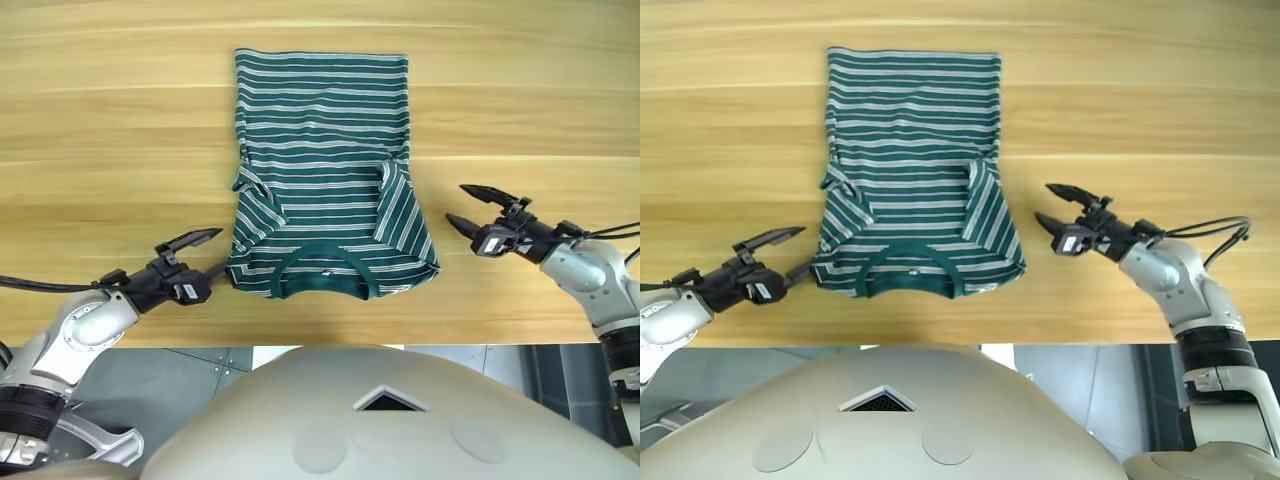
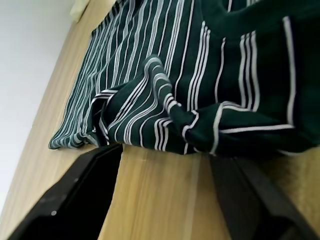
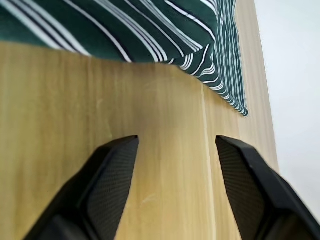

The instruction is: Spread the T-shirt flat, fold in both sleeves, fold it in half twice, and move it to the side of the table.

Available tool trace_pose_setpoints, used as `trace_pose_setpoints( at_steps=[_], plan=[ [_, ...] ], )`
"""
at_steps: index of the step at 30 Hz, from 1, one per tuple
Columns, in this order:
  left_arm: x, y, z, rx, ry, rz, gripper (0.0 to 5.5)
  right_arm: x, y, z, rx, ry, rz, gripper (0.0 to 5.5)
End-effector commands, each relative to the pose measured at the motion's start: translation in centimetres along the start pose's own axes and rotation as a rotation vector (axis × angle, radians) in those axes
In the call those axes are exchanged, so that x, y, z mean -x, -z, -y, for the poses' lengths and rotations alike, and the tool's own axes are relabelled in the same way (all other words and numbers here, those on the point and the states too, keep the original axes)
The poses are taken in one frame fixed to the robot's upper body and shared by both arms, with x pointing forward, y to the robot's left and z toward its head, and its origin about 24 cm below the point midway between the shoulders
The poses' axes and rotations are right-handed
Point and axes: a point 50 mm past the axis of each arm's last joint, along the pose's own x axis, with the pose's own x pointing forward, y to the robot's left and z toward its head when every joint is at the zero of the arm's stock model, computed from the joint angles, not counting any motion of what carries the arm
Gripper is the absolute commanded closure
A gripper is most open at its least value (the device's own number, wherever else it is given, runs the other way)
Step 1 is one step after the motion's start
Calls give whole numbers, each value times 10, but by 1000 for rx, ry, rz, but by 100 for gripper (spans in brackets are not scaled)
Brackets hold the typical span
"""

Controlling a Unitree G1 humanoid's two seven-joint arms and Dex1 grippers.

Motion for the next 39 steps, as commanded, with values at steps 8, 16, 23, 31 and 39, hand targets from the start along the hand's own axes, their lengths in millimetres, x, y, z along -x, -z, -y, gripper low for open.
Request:
trace_pose_setpoints(
  at_steps=[8,16,23,31,39],
  plan=[
    [-7,-11,-1,-71,200,16,230,6,-5,-22,63,-185,-26,264],
    [-14,-2,-4,-80,203,12,230,9,-15,-27,38,-187,7,264],
    [-9,-1,-4,-76,234,32,355,14,-24,-35,37,-242,44,261],
    [-14,-3,-8,-79,249,58,484,27,-34,-44,62,-356,75,261],
    [-31,-9,-15,-70,197,96,549,50,-35,-51,35,-417,51,261]
  ],
)
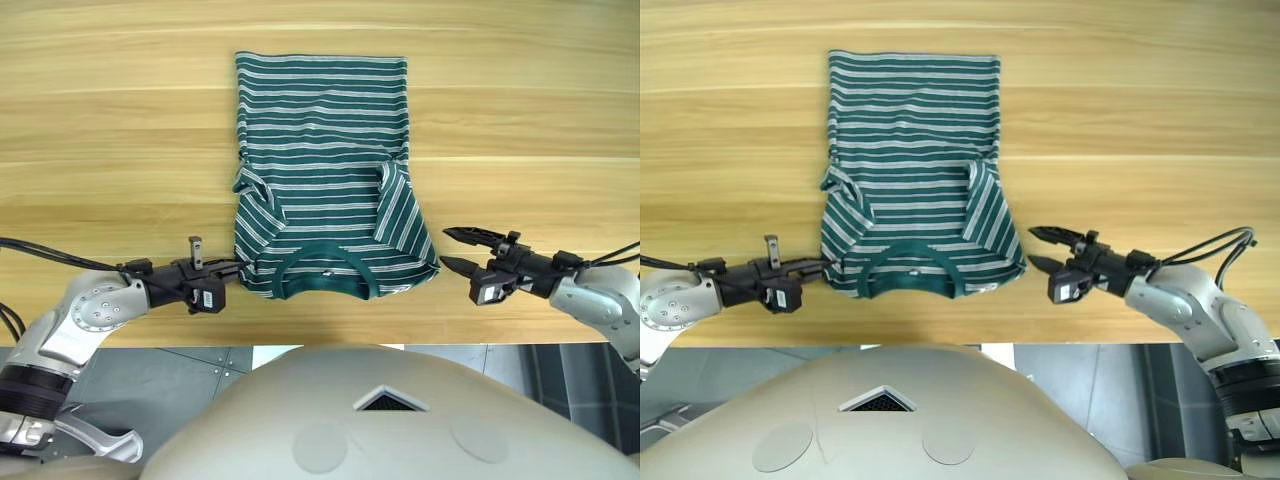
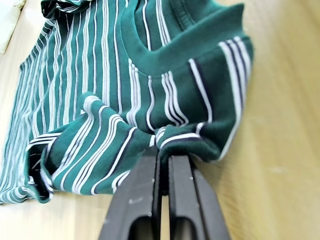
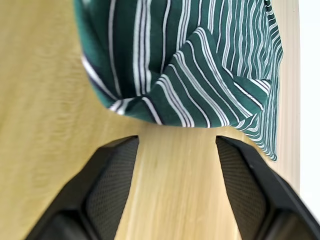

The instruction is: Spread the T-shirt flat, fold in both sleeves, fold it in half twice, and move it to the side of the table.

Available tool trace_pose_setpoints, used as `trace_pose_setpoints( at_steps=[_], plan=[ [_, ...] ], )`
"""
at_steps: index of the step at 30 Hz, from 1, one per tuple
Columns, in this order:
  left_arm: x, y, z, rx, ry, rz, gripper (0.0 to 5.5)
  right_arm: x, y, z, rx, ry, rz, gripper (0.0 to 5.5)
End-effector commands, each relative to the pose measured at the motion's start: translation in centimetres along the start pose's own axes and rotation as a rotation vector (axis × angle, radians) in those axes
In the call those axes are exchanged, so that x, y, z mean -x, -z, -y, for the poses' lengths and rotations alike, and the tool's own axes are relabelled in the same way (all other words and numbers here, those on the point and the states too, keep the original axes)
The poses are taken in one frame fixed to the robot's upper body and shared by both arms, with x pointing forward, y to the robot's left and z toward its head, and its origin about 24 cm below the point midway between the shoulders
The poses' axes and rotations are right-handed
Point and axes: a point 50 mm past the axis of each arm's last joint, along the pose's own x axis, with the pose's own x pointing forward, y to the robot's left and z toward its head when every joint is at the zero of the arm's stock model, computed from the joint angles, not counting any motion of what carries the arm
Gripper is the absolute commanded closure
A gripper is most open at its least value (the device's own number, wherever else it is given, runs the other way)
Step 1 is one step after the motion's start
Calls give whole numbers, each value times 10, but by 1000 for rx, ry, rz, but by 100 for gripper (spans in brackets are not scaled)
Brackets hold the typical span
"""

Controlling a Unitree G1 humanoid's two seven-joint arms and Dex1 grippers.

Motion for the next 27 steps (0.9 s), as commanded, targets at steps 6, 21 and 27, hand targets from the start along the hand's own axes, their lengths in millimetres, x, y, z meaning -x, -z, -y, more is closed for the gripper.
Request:
trace_pose_setpoints(
  at_steps=[6,21,27],
  plan=[
    [-15,-4,-15,-13,-43,37,549,3,-7,-32,-26,-220,19,261],
    [-16,-8,-18,-13,-43,67,550,-26,-13,-25,-34,-152,121,295],
    [-11,-6,-15,20,-83,58,550,-30,-6,-17,-36,-112,103,414]
  ],
)
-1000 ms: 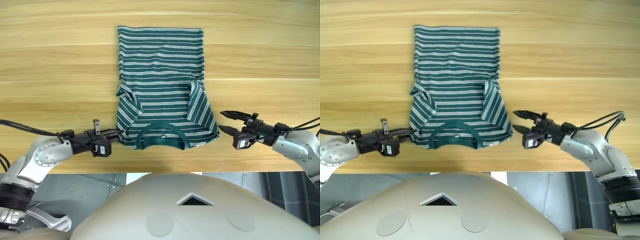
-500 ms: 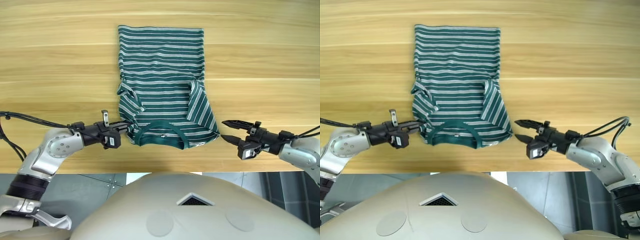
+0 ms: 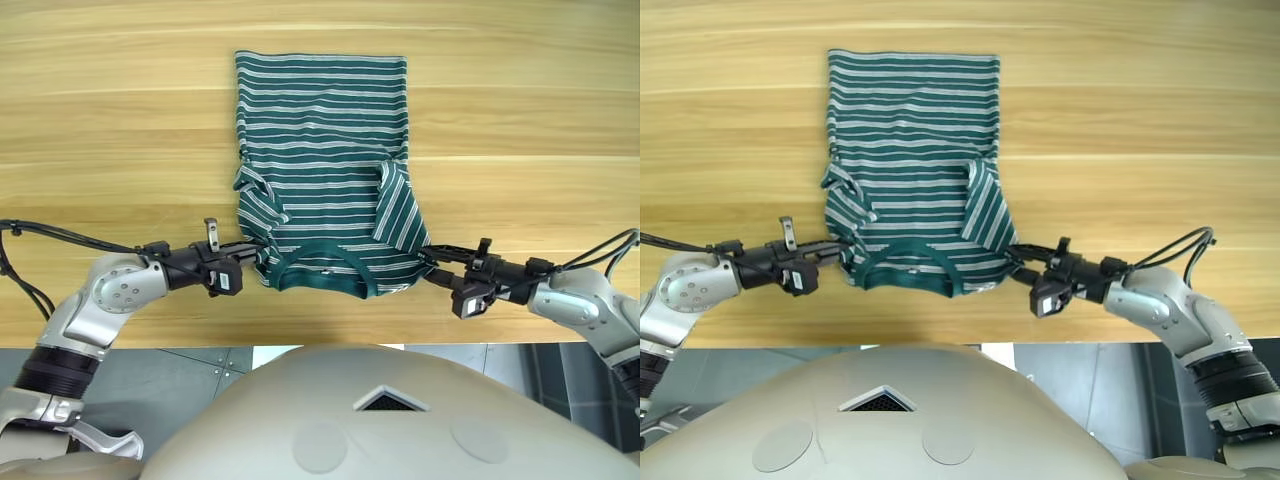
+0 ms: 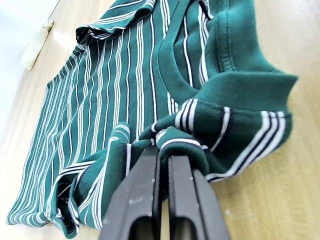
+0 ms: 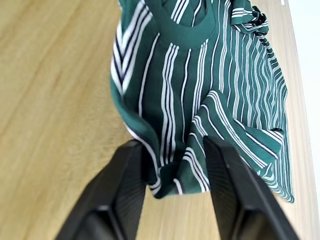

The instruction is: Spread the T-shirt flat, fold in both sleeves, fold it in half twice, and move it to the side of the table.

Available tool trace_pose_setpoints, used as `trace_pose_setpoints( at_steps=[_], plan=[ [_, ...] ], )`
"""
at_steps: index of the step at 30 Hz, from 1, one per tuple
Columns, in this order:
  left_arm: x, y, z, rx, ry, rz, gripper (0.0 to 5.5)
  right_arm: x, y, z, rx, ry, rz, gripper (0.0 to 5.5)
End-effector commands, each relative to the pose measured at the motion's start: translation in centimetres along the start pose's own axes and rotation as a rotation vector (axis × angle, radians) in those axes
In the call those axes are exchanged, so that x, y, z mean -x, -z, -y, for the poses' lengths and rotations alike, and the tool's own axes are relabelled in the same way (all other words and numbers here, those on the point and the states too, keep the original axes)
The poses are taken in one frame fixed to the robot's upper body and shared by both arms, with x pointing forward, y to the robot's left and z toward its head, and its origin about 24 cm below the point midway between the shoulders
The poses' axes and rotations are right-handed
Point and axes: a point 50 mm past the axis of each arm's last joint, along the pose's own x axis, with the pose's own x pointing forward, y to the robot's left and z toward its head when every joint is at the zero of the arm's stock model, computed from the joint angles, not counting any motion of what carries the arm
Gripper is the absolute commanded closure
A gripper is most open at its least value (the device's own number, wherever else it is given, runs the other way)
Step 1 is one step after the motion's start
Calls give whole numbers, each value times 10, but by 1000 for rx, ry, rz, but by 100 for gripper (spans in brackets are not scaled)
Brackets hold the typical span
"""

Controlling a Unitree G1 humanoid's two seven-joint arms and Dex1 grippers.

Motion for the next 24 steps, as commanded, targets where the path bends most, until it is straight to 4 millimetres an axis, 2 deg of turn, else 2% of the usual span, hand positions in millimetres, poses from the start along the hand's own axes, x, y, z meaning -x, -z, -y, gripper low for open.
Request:
trace_pose_setpoints(
  at_steps=[1,7,14,18,19,21,24],
  plan=[
    [5,-1,1,19,-33,-4,550,-2,10,-14,-40,-90,-63,426],
    [9,-3,4,50,-71,2,550,-7,15,-7,-36,-52,-74,545],
    [14,-14,1,67,-150,37,550,-4,7,-1,-30,-9,-39,548],
    [23,-39,20,102,-153,21,550,15,-15,8,-11,-1,0,548],
    [22,-44,17,110,-165,55,550,18,-30,8,-53,45,43,548],
    [22,-43,7,99,-225,62,550,21,-43,11,-82,91,68,548],
    [32,-38,10,99,-213,39,550,29,-38,9,-100,110,0,548]
  ],
)
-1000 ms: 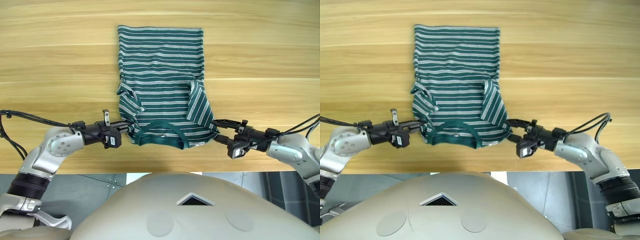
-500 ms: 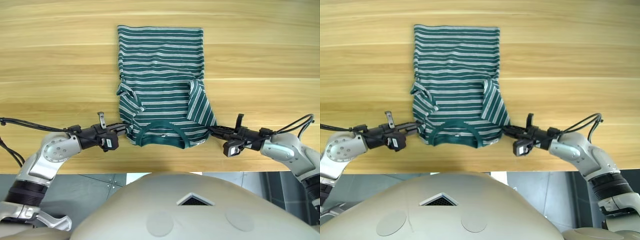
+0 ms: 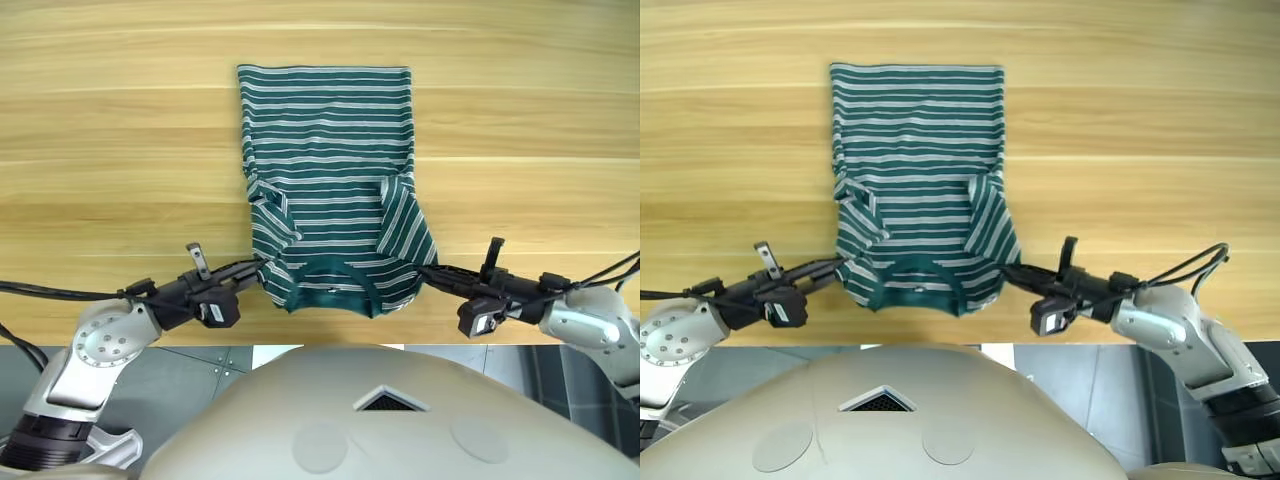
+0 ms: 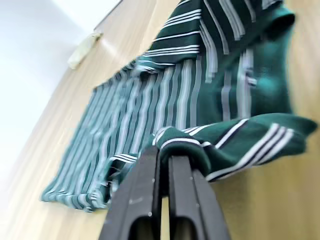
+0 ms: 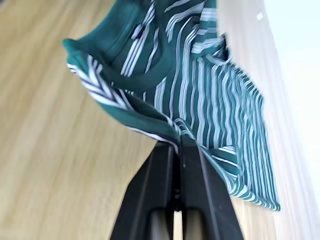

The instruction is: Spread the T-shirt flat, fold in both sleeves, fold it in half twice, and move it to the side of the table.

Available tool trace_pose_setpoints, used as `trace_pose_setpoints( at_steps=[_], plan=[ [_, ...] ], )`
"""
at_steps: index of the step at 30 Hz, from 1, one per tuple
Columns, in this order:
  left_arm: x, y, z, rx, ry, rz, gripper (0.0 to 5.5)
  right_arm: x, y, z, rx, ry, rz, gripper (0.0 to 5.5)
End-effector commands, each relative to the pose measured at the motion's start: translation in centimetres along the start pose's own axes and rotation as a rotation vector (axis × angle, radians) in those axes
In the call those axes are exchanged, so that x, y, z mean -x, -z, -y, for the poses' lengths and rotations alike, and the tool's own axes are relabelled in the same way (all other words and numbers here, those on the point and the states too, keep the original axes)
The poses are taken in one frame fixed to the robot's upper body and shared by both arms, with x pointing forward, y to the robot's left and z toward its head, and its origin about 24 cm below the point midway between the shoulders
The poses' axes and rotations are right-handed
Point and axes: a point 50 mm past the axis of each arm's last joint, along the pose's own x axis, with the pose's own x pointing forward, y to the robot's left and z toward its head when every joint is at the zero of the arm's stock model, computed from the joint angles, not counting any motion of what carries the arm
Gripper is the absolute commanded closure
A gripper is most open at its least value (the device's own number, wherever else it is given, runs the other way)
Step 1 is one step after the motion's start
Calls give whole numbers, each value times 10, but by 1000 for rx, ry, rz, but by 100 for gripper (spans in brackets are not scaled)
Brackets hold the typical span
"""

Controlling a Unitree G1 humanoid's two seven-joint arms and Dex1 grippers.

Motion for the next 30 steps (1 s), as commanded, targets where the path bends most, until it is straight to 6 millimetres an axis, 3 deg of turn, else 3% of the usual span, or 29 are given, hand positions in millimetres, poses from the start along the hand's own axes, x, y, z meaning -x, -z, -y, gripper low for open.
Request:
trace_pose_setpoints(
  at_steps=[1,7,12,18,22,30],
  plan=[
    [10,2,-2,1,-1,-10,550,4,6,2,-3,9,-66,548],
    [-11,13,-11,-25,-13,18,550,-14,16,11,51,-10,-59,548],
    [-22,21,-5,-24,24,25,550,-16,31,15,78,9,-113,548],
    [-13,18,19,68,22,24,550,-3,25,1,-30,57,-110,548],
    [-1,-1,33,152,-23,67,550,9,19,-5,-105,108,-118,548],
    [5,6,25,161,-59,42,550,5,15,-3,-125,152,-87,548]
  ],
)
